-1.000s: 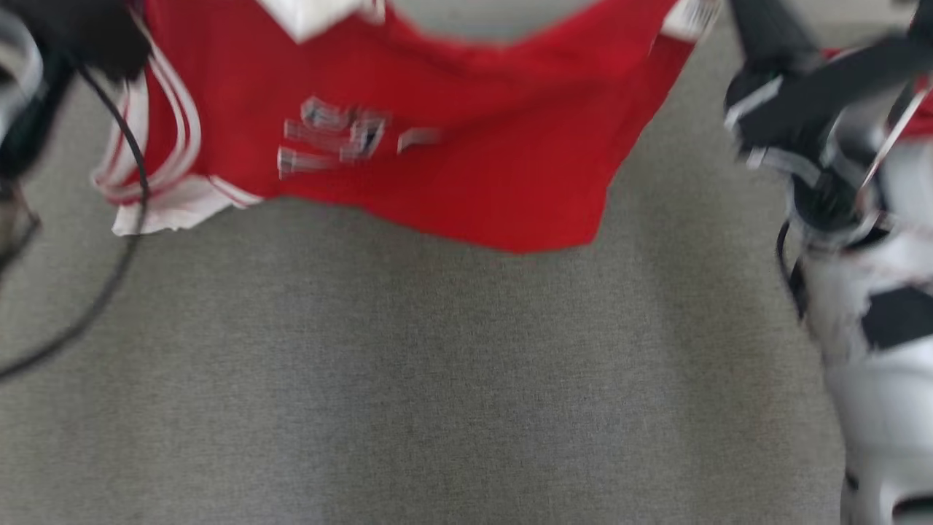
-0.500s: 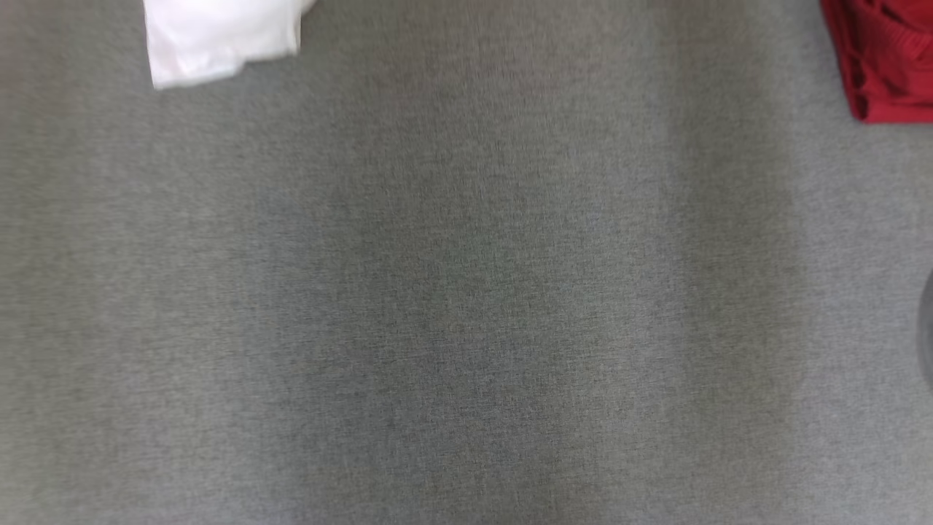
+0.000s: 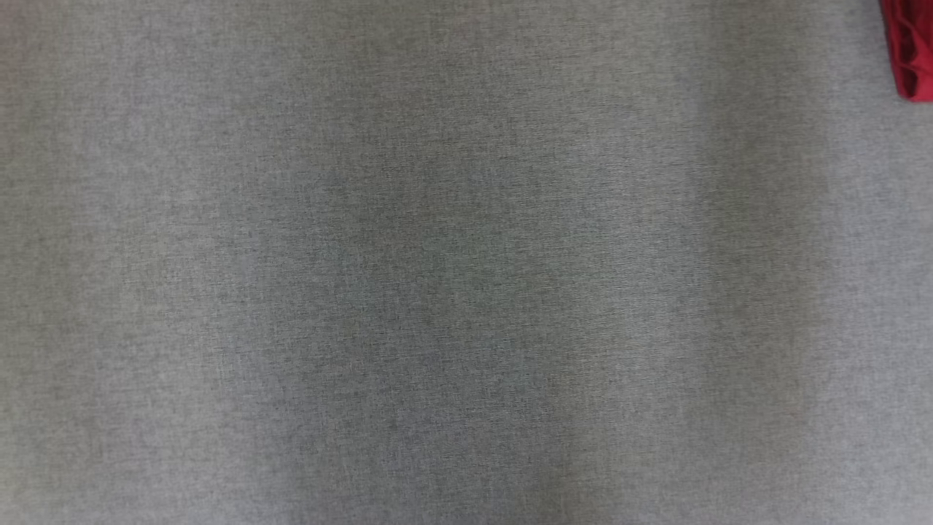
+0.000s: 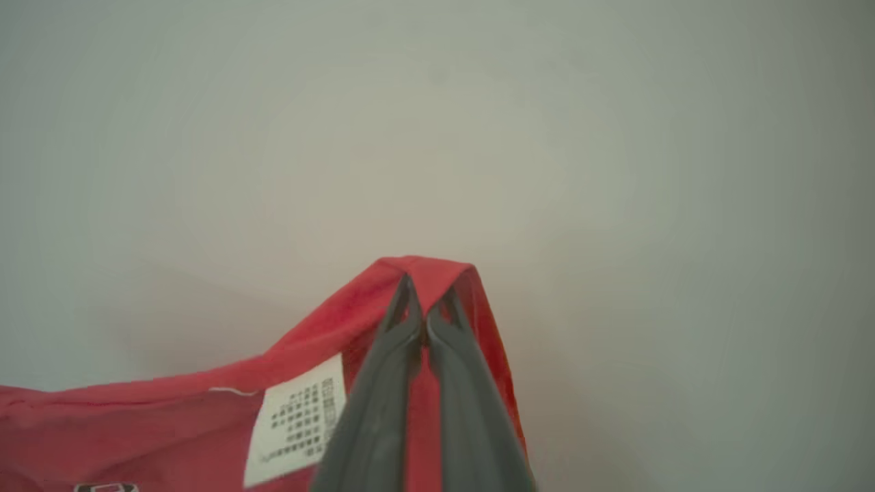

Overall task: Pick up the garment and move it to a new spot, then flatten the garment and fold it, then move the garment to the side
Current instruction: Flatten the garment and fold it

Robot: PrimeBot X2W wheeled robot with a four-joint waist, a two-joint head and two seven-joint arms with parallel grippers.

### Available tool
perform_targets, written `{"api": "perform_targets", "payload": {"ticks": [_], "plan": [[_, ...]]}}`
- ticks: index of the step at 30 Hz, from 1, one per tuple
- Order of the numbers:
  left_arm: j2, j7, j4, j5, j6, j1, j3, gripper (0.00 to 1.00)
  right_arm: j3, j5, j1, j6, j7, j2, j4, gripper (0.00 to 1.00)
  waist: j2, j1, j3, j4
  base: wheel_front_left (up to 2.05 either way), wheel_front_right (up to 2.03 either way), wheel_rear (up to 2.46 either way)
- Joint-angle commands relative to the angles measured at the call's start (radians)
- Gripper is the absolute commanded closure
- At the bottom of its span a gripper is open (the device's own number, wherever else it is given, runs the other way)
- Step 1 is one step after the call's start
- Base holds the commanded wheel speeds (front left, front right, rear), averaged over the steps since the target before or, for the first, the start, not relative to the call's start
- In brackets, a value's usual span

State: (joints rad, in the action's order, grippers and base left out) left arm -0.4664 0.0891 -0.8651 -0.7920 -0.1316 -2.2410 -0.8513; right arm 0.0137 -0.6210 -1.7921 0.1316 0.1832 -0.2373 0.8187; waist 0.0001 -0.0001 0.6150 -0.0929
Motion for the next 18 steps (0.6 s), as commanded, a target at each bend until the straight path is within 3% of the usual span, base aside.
{"api": "perform_targets", "payload": {"ticks": [1, 18], "plan": [[0.008, 0.017, -0.019, -0.016, 0.003, -0.013, -0.012, 1.00, 0.003, -0.002, -0.010, -0.003, -0.013, 0.004, 0.016, 1.00, -0.0001, 0.0001, 0.002, 0.005, 0.00, 0.00, 0.00], [0.006, 0.102, -0.042, -0.174, 0.003, 0.046, -0.165, 1.00, -0.093, -0.040, 0.052, -0.003, -0.025, -0.053, 0.028, 1.00, -0.0001, 0.0001, 0.006, 0.016, 0.00, 0.00, 0.00]]}}
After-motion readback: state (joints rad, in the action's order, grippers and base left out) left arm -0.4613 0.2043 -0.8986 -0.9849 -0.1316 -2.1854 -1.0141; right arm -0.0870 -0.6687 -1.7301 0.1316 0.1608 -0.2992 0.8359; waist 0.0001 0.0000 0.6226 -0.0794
